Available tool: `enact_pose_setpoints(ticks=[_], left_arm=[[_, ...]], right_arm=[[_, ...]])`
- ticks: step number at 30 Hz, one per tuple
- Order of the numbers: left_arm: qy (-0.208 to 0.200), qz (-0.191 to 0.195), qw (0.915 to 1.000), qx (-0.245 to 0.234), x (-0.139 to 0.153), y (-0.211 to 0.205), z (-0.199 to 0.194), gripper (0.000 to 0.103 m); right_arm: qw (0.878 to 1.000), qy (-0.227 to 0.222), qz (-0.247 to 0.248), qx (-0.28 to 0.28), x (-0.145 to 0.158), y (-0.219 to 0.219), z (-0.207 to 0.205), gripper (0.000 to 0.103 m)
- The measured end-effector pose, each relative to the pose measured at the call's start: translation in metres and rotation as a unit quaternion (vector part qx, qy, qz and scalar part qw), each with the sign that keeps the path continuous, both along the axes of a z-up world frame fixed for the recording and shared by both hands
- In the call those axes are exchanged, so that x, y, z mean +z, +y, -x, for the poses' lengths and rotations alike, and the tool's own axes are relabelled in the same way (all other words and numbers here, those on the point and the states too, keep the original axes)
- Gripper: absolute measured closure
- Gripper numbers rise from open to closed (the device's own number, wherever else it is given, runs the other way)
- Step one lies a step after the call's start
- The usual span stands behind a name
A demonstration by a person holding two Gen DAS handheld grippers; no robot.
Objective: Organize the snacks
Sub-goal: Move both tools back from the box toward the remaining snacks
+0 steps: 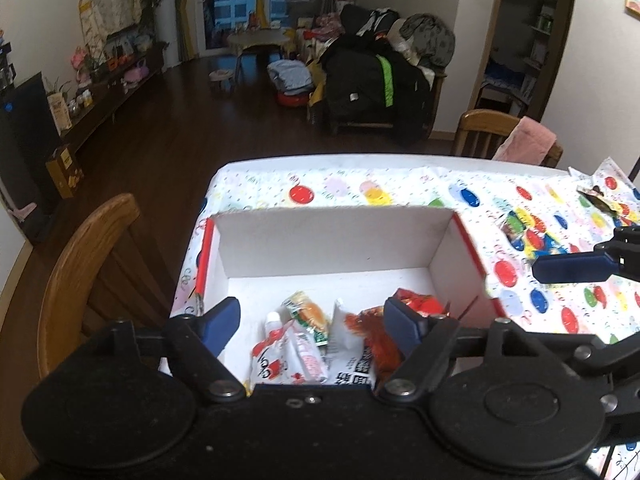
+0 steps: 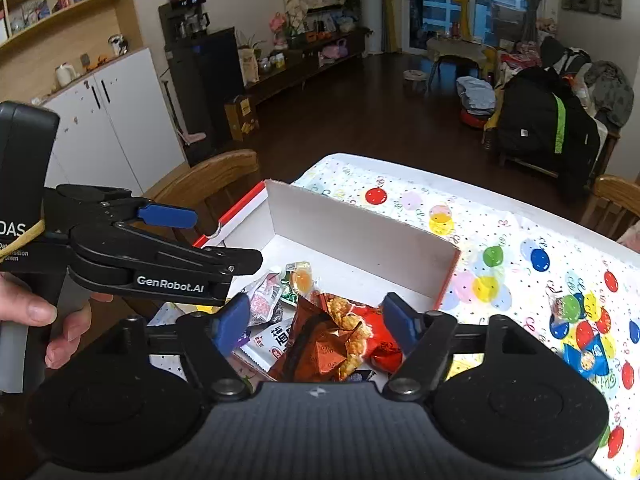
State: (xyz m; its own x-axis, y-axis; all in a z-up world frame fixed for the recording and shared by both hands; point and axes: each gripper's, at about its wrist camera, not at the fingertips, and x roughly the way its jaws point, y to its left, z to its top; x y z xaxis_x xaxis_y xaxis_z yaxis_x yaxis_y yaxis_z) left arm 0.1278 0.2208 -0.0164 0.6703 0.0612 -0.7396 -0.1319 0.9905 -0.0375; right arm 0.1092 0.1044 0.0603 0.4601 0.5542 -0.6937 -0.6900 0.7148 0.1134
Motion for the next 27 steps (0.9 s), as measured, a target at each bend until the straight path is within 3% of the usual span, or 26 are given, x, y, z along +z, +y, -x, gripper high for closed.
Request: enact_pose_setpoints(ticks=[13, 15, 21, 27], left_arm=[[-0.049, 0.002, 0.9976, -0.050, 0.023, -0.045, 0.006, 0.015], [-0.055, 0.000, 0.9967, -0.060, 0.024, -0.056, 0.003, 0.011], [-0.073, -0.015, 0.9932, -0.089, 0.022, -0.098, -0.007, 0.001], [-0.067, -0.005, 0.9915, -0.111, 0.013, -0.144, -0.033, 0.000]], right_arm=[[0.997, -0.019, -0.037, -0.062, 0.008, -0.069, 0.009, 0.024], [0.996, -0.021, -0.041, -0.076, 0.006, -0.083, 0.007, 0.018], [0.992, -0.026, -0.034, -0.116, -0.008, -0.135, -0.001, 0.015], [0.986, -0.024, -0.023, -0.166, -0.030, -0.191, -0.019, 0.015]])
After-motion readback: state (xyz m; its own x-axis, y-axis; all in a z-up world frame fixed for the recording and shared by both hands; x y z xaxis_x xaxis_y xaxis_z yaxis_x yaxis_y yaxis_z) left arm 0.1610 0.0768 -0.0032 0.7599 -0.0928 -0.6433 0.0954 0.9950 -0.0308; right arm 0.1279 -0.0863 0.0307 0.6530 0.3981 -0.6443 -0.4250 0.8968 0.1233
